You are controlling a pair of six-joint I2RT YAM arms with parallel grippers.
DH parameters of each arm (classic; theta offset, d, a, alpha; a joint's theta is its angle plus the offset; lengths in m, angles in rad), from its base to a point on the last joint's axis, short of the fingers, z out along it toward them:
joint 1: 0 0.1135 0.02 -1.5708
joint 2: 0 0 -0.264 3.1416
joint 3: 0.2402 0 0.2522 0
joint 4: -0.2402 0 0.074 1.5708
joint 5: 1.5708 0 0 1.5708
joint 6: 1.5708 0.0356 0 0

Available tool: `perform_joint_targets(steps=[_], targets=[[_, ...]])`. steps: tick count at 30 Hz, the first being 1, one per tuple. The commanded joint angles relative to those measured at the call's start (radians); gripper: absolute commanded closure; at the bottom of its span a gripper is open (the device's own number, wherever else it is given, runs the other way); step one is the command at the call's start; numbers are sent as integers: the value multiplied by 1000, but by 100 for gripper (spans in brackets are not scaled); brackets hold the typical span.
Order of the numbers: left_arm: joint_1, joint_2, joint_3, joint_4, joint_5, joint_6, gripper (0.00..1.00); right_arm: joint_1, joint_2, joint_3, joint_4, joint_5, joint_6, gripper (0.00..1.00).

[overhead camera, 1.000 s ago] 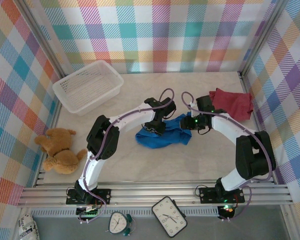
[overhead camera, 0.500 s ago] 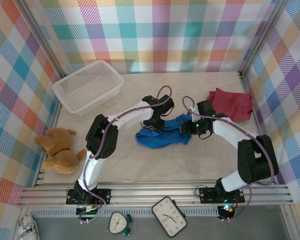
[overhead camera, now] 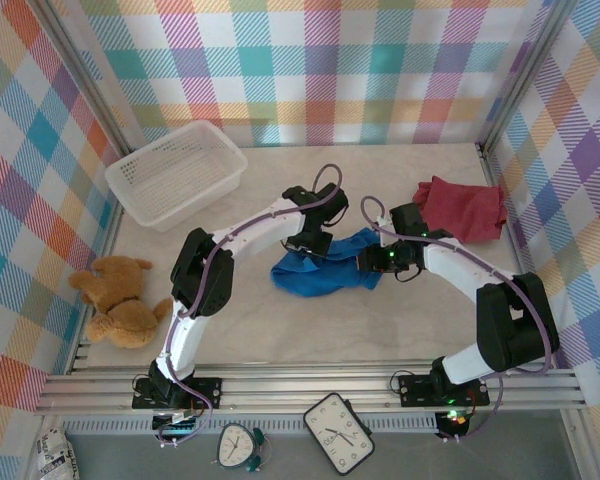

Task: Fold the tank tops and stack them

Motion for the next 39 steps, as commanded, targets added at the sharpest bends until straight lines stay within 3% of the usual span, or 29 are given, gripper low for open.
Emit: perform_joint_targets(steps=[1, 6, 12, 16, 24, 39], targets=[[21, -34, 7, -64, -17, 15, 100, 27, 9, 6, 16, 33, -8, 53], [41, -97, -37, -87, -96, 21, 100, 59, 42, 37, 50, 161, -38, 53], [66, -195, -74, -97, -116, 20, 100, 95, 147, 113, 25, 222, -63, 52], [74, -240, -92, -120, -154, 26, 100, 97, 138, 123, 45, 301, -33, 59], [99, -334, -183, -141, -248, 21, 100, 80, 118, 96, 81, 270, 18, 63], [151, -436, -254, -145, -284, 45, 100, 15, 114, 120, 65, 341, 6, 86]])
